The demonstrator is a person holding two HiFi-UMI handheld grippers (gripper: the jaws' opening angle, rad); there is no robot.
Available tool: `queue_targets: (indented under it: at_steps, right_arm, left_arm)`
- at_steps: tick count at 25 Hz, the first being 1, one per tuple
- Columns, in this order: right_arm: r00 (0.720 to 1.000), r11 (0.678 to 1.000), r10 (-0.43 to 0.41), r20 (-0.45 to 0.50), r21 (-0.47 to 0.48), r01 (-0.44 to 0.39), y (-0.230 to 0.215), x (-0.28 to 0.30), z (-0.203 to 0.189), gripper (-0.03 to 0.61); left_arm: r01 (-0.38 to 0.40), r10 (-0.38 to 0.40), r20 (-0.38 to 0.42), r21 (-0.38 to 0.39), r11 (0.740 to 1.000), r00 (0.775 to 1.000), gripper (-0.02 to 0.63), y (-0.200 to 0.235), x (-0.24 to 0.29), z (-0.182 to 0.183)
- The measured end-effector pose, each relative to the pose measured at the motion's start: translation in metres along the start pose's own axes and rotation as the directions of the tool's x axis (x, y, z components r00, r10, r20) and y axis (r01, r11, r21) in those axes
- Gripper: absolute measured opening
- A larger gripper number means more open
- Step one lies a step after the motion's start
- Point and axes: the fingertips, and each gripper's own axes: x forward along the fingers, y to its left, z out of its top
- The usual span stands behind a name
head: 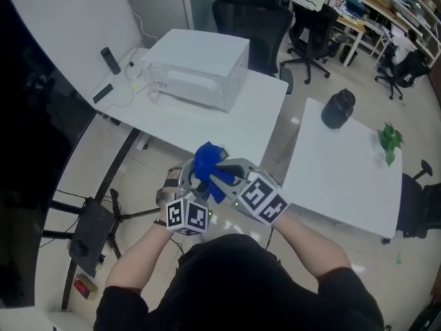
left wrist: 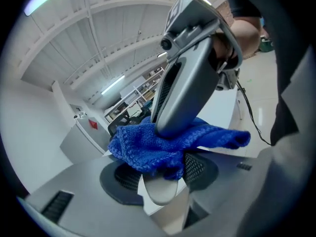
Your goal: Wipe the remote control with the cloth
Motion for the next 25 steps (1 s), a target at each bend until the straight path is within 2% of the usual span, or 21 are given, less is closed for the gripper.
queue_targets:
  at_steps: [6, 11, 13, 15, 19, 21, 25]
  right_arm:
    - [0.996, 0.996, -0.090, -0.020, 0.026, 0.091, -0.010, 0.010, -0.003, 0.058]
    - [0.984, 0.980, -0.178, -0.011, 0.092, 0.179, -0.037, 0.010, 0.002, 0.057]
    - [0.986, 0.982, -0.167, 0.024, 0.092, 0.165, -0.028, 0.008, 0.019, 0.057]
    - [0.992, 0.992, -0.115, 0.050, 0.062, 0.112, -0.005, 0.013, 0.037, 0.057]
    - [0.999, 1.000, -0.005, 0.032, 0.006, 0.005, 0.039, 0.037, 0.049, 0.057]
    - [1.000, 1.000, -0.005, 0.019, 0.003, 0.005, 0.041, 0.043, 0.046, 0.058]
    - [0.998, 0.998, -0.056, 0.005, 0.029, 0.055, 0.022, 0.038, 0.037, 0.057]
  left_arm:
    - [0.036, -0.038, 0.054, 0.050, 0.998, 0.998, 0.199, 0.004, -0.031, -0.011]
    - [0.042, -0.044, 0.077, 0.029, 0.999, 0.996, 0.199, 0.016, -0.045, -0.026]
    - [0.043, -0.044, 0.075, 0.017, 0.999, 0.996, 0.199, 0.022, -0.045, -0.033]
    - [0.044, -0.045, 0.077, 0.016, 0.999, 0.996, 0.199, 0.025, -0.042, -0.037]
    - [0.054, -0.058, 0.107, 0.049, 0.997, 0.993, 0.199, 0.027, -0.039, -0.035]
    - [0.056, -0.063, 0.118, 0.061, 0.997, 0.991, 0.199, 0.027, -0.040, -0.034]
    - [0.063, -0.074, 0.146, 0.079, 0.995, 0.987, 0.199, 0.025, -0.047, -0.032]
